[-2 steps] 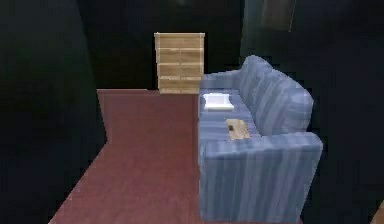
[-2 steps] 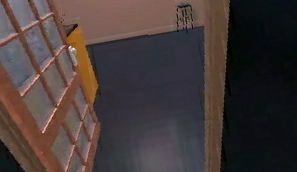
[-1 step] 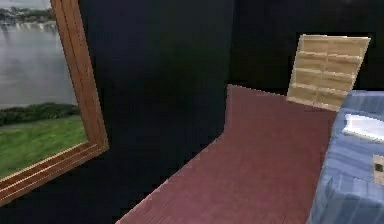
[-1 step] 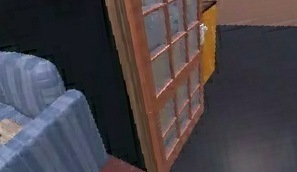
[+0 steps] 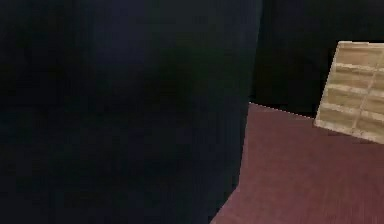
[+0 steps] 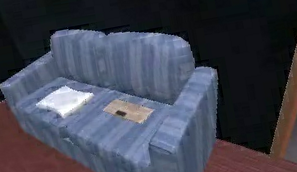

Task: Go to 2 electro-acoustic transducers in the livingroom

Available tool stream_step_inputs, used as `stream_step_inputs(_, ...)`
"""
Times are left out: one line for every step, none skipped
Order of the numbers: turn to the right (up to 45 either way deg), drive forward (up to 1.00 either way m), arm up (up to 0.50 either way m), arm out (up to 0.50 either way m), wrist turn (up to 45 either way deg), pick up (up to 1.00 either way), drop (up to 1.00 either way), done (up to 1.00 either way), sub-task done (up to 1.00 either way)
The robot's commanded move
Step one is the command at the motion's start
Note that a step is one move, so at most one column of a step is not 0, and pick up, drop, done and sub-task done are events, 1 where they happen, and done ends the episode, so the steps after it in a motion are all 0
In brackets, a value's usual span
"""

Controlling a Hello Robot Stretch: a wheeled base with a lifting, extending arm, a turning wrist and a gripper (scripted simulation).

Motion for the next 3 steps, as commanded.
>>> stream_step_inputs(36.0,0.00,0.00,0.00,0.0,0.00,0.00,0.00,0.00)
stream_step_inputs(0.0,1.00,0.00,0.00,0.0,0.00,0.00,0.00,0.00)
stream_step_inputs(3.0,0.00,0.00,0.00,0.0,0.00,0.00,0.00,0.00)
